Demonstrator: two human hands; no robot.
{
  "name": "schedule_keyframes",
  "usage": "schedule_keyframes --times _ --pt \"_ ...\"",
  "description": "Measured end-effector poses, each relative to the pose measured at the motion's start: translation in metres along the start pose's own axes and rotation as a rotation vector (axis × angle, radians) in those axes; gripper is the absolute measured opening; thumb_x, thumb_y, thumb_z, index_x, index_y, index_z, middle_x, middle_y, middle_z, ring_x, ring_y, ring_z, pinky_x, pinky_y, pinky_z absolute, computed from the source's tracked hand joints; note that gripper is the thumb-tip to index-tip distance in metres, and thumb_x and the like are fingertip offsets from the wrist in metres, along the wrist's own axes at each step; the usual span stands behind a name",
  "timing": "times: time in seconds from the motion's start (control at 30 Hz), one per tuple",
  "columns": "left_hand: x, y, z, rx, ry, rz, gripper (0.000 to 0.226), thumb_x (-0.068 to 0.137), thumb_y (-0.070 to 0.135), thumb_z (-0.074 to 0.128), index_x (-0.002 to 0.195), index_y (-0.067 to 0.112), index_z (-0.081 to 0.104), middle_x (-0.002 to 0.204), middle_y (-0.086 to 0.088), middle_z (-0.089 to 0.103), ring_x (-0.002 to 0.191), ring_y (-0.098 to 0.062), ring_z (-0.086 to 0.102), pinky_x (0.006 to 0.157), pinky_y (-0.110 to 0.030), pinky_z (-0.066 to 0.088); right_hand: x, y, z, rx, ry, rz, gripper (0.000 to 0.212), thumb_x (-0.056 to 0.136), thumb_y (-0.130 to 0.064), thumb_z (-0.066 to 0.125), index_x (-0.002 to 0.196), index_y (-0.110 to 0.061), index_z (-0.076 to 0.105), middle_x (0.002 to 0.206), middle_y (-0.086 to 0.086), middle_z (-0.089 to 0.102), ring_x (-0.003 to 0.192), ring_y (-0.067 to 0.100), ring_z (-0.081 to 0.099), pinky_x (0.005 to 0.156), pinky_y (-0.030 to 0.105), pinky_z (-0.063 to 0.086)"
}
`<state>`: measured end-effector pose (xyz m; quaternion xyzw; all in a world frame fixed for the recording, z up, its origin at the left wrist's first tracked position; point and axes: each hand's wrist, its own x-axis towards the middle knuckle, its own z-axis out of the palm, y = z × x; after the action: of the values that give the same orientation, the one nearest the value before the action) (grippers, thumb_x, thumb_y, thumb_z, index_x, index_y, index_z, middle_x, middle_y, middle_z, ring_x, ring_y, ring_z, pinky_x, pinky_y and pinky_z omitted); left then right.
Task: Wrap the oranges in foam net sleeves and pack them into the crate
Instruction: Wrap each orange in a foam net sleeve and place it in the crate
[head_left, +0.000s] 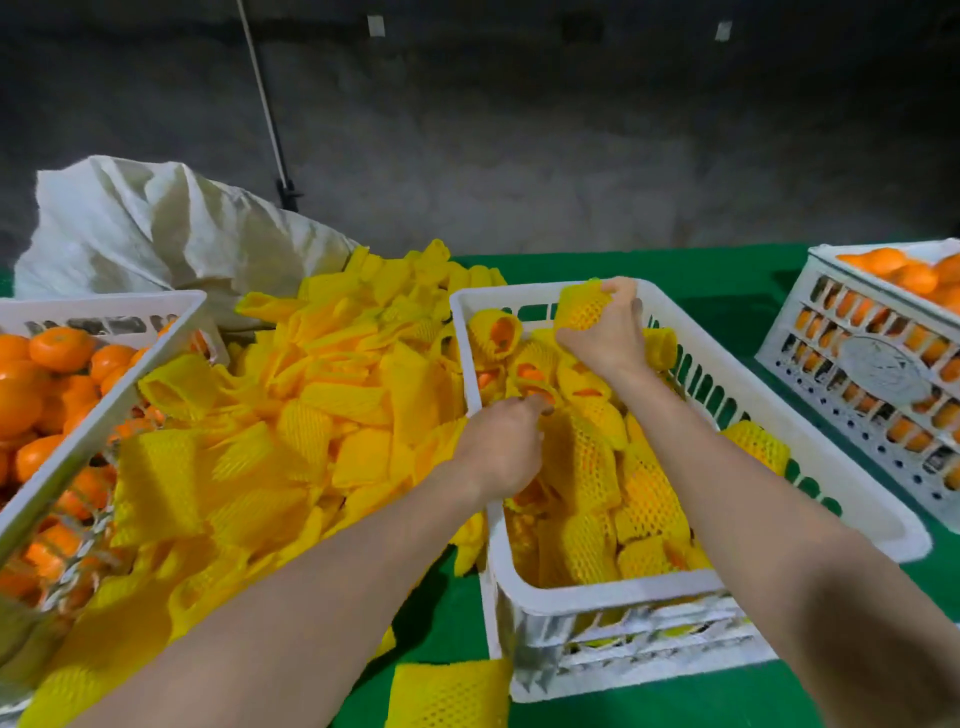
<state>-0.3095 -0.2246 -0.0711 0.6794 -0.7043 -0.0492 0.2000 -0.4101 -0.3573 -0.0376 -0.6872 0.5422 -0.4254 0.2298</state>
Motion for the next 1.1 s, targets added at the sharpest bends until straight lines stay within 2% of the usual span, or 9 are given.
schedule_keyframes --times 0.1,0.23,0.37,0.47,0.67,0.83,0.9,1.0,1.1 --pt "0.001 -0.004 0.005 0.072 -0.027 0.019 0.040 0.094 0.014 0.048 0.134 0.021 0.047 0.117 -0.007 0.062 0.110 -0.029 0.055 0.081 -0.035 0.044 0.026 0.009 0.024 -0.156 -0.042 -0.044 0.064 0.073 -0.015 0.075 0.125 -0.013 0.038 0.129 0.015 0.037 0.113 0.038 0.045 0.088 0.037 0.040" --pt "0.001 -0.004 0.005 0.050 -0.040 0.011 0.041 0.095 0.011 0.048 0.135 0.020 0.047 0.123 -0.007 0.058 0.114 -0.027 0.052 0.091 -0.038 0.045 0.033 0.021 0.055 -0.391 -0.177 -0.078 0.066 0.084 -0.026 0.065 0.141 -0.027 0.031 0.141 0.017 0.025 0.126 0.041 0.034 0.099 0.047 0.036" --pt "0.000 -0.003 0.002 0.019 -0.057 -0.004 0.038 0.095 0.013 0.050 0.133 0.020 0.051 0.124 -0.005 0.058 0.115 -0.026 0.051 0.093 -0.036 0.045 0.029 0.023 0.060 -0.362 -0.095 -0.009 0.078 0.084 -0.039 0.063 0.145 -0.030 0.016 0.151 0.017 0.011 0.132 0.043 0.028 0.104 0.052 0.030" --pt "-0.003 -0.001 0.000 -0.074 -0.014 -0.027 0.032 0.094 0.012 0.052 0.125 0.018 0.058 0.120 -0.005 0.060 0.111 -0.024 0.054 0.091 -0.035 0.046 0.023 0.025 0.052 -0.404 0.015 -0.076 0.070 0.080 -0.039 0.069 0.138 -0.023 0.032 0.148 0.016 0.019 0.133 0.040 0.025 0.105 0.053 0.029" --pt "-0.023 -0.005 -0.006 -0.461 0.296 -0.095 0.022 0.090 -0.003 0.051 0.103 0.002 0.068 0.107 -0.012 0.062 0.098 -0.023 0.058 0.085 -0.025 0.045 0.005 0.007 0.044 -0.440 -0.034 -0.240 0.040 0.085 -0.026 0.061 0.123 -0.014 0.056 0.135 0.013 0.044 0.129 0.031 0.036 0.107 0.042 0.026" --pt "-0.042 -0.025 -0.028 -0.616 0.347 -0.246 0.019 0.092 -0.002 0.051 0.099 0.002 0.068 0.097 -0.006 0.066 0.089 -0.014 0.059 0.074 -0.009 0.043 -0.041 -0.058 0.057 -0.255 -0.170 -0.536 0.021 0.088 -0.016 0.057 0.104 -0.005 0.065 0.109 0.014 0.064 0.105 0.030 0.056 0.089 0.034 0.038" --pt "-0.052 -0.045 -0.045 -0.610 0.354 -0.296 0.015 0.090 -0.002 0.053 0.090 0.001 0.068 0.086 -0.002 0.063 0.085 -0.016 0.059 0.068 -0.012 0.038 -0.061 -0.082 0.073 -0.229 -0.262 -0.620 0.020 0.089 -0.016 0.055 0.102 -0.006 0.066 0.107 0.013 0.065 0.103 0.030 0.057 0.085 0.036 0.041" --pt "-0.077 -0.085 -0.066 -0.550 0.332 -0.384 0.013 0.089 0.002 0.058 0.090 0.003 0.071 0.083 -0.004 0.065 0.075 -0.017 0.059 0.065 -0.022 0.037 -0.079 -0.106 0.107 -0.344 -0.504 -0.645 0.026 0.092 -0.020 0.052 0.114 -0.011 0.062 0.123 0.012 0.058 0.115 0.030 0.052 0.092 0.038 0.043" --pt "-0.111 -0.125 -0.084 -0.500 0.369 -0.485 0.014 0.091 0.007 0.059 0.093 0.011 0.071 0.084 0.000 0.062 0.070 -0.012 0.052 0.055 -0.019 0.032 -0.089 -0.115 0.147 -0.685 -0.835 -0.576 0.045 0.093 -0.031 0.053 0.136 -0.021 0.046 0.148 0.015 0.029 0.137 0.032 0.027 0.108 0.043 0.033"
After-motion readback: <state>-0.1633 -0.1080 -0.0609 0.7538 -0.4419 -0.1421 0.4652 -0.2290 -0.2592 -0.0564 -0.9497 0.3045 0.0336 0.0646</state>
